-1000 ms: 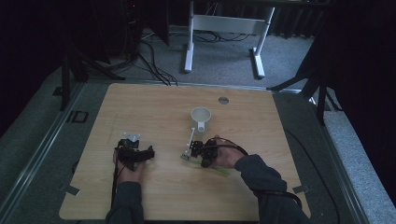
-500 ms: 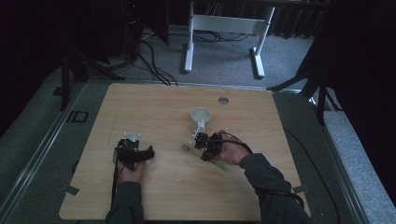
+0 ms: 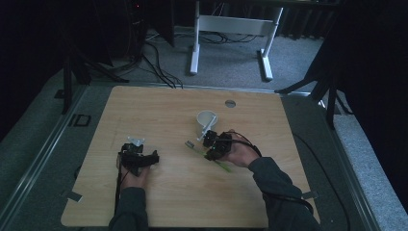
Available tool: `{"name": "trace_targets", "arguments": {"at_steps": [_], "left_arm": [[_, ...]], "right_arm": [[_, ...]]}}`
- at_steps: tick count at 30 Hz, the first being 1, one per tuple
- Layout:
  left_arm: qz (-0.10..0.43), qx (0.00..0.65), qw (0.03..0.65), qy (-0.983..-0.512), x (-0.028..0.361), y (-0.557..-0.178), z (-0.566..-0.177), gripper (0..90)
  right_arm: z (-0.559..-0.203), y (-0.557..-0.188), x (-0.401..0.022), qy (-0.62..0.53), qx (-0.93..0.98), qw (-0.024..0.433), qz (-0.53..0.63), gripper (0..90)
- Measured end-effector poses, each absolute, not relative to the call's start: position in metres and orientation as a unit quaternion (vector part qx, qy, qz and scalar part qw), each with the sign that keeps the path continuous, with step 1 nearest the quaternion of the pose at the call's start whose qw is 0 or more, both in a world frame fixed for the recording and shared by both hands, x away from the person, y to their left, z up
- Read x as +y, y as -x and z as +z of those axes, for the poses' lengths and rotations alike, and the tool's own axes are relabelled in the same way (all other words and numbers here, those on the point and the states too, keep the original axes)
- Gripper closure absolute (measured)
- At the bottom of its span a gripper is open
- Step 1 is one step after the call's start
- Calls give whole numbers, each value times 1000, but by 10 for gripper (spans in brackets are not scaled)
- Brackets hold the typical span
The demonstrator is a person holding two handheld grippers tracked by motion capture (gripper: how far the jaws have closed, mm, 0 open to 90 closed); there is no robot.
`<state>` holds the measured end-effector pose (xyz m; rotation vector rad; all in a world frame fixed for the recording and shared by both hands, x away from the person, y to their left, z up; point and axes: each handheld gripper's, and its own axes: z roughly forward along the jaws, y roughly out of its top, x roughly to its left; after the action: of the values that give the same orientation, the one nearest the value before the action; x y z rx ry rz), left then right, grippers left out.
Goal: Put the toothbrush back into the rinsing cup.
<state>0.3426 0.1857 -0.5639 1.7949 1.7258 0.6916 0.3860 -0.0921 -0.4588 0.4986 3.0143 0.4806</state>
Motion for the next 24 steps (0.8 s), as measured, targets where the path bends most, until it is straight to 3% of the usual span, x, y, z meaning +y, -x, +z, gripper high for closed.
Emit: {"name": "trace_targets", "arguments": {"at_steps": [24], "left_arm": [[257, 642, 275, -668, 186, -343, -564, 89]], "right_arm": [[-430, -393, -109, -201, 937, 32, 284, 822]]}}
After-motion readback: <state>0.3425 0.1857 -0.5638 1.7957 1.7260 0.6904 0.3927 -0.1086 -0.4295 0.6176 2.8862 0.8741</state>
